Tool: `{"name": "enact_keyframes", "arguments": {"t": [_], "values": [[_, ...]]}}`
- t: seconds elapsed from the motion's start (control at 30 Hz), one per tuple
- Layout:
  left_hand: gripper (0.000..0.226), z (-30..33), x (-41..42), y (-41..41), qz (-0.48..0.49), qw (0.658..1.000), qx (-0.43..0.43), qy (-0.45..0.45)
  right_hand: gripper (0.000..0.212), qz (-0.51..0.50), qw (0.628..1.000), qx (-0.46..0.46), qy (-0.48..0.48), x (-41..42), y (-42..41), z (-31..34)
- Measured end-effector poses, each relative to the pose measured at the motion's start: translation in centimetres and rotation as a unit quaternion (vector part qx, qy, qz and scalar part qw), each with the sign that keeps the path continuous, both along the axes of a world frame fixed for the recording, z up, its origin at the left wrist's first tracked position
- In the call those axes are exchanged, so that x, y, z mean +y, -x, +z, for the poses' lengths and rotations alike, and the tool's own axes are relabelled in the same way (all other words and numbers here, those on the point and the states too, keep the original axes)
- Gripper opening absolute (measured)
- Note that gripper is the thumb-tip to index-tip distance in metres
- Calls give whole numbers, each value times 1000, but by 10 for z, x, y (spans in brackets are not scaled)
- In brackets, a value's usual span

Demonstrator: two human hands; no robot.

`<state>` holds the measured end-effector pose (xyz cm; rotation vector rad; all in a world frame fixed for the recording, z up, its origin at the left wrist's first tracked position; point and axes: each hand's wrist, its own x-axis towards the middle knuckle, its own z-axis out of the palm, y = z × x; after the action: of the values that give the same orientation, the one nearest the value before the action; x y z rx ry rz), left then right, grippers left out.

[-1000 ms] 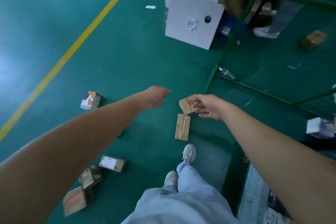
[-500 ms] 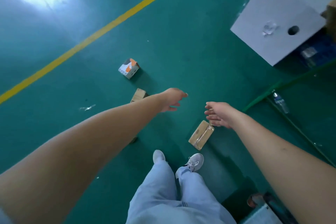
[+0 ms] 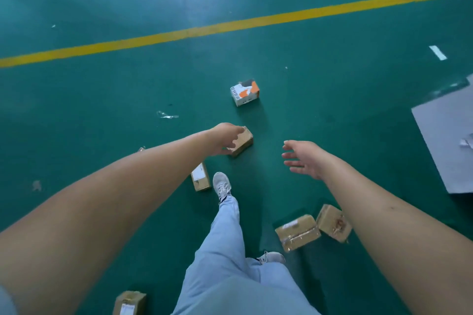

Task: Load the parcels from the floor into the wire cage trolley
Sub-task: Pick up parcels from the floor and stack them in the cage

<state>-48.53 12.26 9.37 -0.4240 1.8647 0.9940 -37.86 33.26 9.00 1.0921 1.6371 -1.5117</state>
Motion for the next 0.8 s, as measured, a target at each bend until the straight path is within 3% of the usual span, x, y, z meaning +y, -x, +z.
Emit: {"name": "enact_keyframes", "arguments": {"t": [0.33,0.53,0.8], "values": [[49,-43,-86,173,110,994,-16,17,28,73,997,-28,-6,-70,194,-37],[50,-98,-119,241,153,987,-35,22,37,145,988,-56,-20,-103,277,-111],[51,-219,-118,255,169,982,-78,32,37,218,972,-84,-29,-97,311,-240]]}}
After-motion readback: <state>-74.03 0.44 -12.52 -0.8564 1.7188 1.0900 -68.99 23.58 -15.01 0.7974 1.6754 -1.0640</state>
